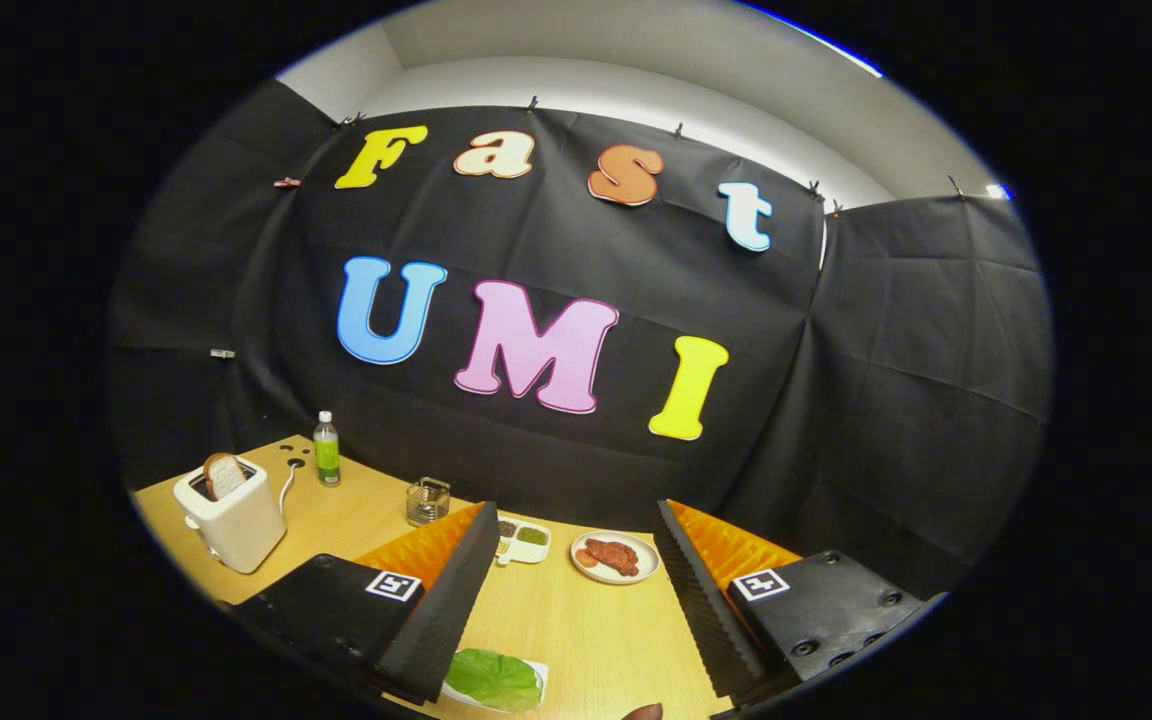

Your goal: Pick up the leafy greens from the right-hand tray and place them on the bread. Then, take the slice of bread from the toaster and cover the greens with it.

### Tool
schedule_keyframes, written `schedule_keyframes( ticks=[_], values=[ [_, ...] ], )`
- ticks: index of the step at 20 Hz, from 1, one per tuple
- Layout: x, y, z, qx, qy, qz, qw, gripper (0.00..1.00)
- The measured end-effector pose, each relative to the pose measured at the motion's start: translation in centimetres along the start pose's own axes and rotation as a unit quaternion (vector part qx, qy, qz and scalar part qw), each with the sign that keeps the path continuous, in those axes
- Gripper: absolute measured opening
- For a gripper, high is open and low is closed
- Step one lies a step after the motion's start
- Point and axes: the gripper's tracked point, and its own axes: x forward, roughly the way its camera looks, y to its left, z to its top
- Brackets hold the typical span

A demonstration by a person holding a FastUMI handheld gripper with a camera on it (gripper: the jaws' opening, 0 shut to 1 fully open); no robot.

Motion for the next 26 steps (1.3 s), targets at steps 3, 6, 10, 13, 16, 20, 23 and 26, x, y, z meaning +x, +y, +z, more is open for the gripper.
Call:
schedule_keyframes(
  ticks=[3, 6, 10, 13, 16, 20, 23, 26],
  values=[
    [-0.1, 1.1, -1.4, 0.008, 0.021, 0.048, 0.999, 0.97],
    [-0.1, 1.9, -4.4, 0.012, 0.058, 0.094, 0.994, 0.97],
    [-0.5, 3.1, -10.3, 0.007, 0.131, 0.155, 0.979, 0.96],
    [-0.4, 3.8, -15.1, -0.008, 0.173, 0.184, 0.967, 0.95],
    [-0.1, 5.1, -20.3, -0.033, 0.214, 0.211, 0.953, 0.9],
    [-0.1, 7.3, -27.1, -0.038, 0.282, 0.241, 0.928, 0.78],
    [0.2, 8.3, -31.5, -0.036, 0.332, 0.25, 0.909, 0.78],
    [0.4, 8.9, -35.1, -0.033, 0.377, 0.252, 0.891, 0.75]
  ],
)
